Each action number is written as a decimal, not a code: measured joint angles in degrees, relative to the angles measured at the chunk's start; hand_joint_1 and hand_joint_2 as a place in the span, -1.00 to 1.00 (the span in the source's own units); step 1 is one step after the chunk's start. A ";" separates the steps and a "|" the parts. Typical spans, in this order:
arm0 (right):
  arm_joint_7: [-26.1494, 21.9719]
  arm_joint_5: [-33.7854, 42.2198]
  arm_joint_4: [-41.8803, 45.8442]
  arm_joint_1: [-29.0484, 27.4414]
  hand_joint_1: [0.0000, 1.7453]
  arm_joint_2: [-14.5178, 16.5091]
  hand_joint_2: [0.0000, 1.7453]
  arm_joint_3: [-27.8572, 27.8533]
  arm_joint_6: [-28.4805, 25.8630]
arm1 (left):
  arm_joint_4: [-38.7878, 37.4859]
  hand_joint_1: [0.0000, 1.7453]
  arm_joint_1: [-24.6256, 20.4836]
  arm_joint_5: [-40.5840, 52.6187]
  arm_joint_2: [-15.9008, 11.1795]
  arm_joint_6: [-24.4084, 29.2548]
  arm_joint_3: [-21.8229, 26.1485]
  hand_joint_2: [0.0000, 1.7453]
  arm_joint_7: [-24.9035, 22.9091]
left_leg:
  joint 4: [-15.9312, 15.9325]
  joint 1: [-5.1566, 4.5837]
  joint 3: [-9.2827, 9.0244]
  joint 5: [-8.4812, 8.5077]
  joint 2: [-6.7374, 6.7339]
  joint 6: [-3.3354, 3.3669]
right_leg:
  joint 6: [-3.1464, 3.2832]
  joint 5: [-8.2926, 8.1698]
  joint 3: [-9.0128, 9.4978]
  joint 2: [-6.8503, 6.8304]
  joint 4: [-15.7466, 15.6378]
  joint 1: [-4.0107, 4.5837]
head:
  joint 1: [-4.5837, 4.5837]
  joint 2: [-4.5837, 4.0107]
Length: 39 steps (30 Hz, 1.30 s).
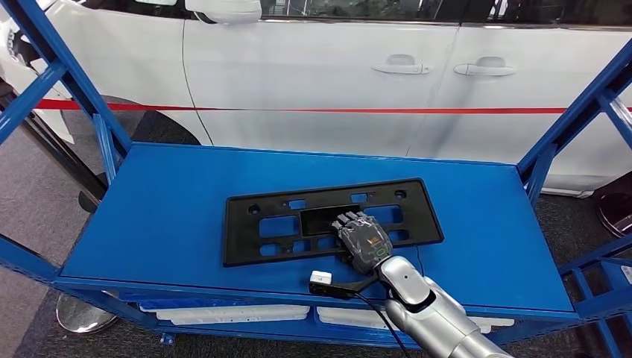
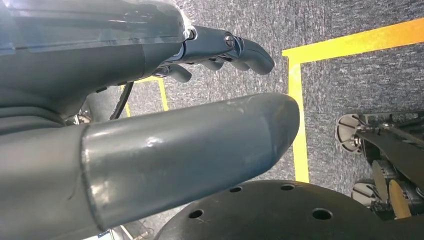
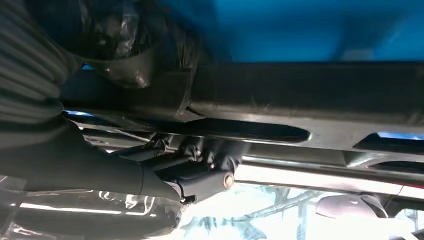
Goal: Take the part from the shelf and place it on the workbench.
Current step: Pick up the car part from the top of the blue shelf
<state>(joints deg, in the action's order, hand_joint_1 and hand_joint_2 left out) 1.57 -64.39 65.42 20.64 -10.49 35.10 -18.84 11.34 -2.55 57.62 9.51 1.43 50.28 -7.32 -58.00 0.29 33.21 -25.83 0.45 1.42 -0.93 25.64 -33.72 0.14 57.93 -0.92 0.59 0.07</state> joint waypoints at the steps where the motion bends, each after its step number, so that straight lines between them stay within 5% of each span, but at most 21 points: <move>1: 0.00 -0.02 -0.09 0.00 1.00 0.00 1.00 -0.03 0.03 | -0.01 -1.00 0.00 -0.01 0.00 0.01 0.01 -1.00 0.00 | 0.00 0.00 -0.01 0.00 0.00 0.00 | 0.00 0.00 0.01 0.00 0.00 0.00 | 0.00 0.00; 13: -1.43 0.39 -0.18 0.20 1.00 0.10 1.00 -1.64 1.37 | 0.00 -1.00 0.00 0.72 0.00 0.08 0.72 -1.00 0.26 | 0.00 0.00 -0.10 -0.03 0.02 0.00 | 0.03 0.04 0.12 -0.02 -0.01 0.00 | 0.00 0.00; 17: -1.90 0.68 -0.18 0.31 1.00 0.13 1.00 -1.86 1.78 | 0.00 -1.00 0.00 0.72 0.00 0.12 1.07 1.00 0.48 | -0.01 0.00 -0.13 -0.03 0.02 0.01 | 0.02 0.04 0.13 -0.02 -0.02 0.00 | 0.00 0.00; 32: -2.36 1.19 -0.06 0.23 1.00 0.15 1.00 -2.26 1.86 | 0.00 -1.00 -0.14 -4.90 0.01 -0.60 5.37 1.00 2.33 | -0.01 0.00 -0.23 -0.03 0.02 0.01 | 0.02 0.04 0.22 -0.02 -0.02 0.00 | 0.00 0.00; 39: -1.91 -2.18 3.58 -1.92 1.00 -0.65 1.00 -3.51 -3.78 | 0.00 -1.00 -0.22 -5.42 0.00 0.10 7.87 1.00 1.72 | -0.03 -0.01 -0.06 -0.02 0.03 0.00 | 0.01 0.02 0.13 -0.03 -0.02 -0.01 | 0.00 0.00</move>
<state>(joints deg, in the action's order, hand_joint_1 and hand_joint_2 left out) -0.33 -66.57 69.00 18.73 -11.14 31.59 -22.62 11.34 -2.77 52.20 9.51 1.53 58.15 -5.60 -58.03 0.29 33.14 -25.85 0.48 1.42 -0.92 25.66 -33.59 0.11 57.91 -0.93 0.59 0.07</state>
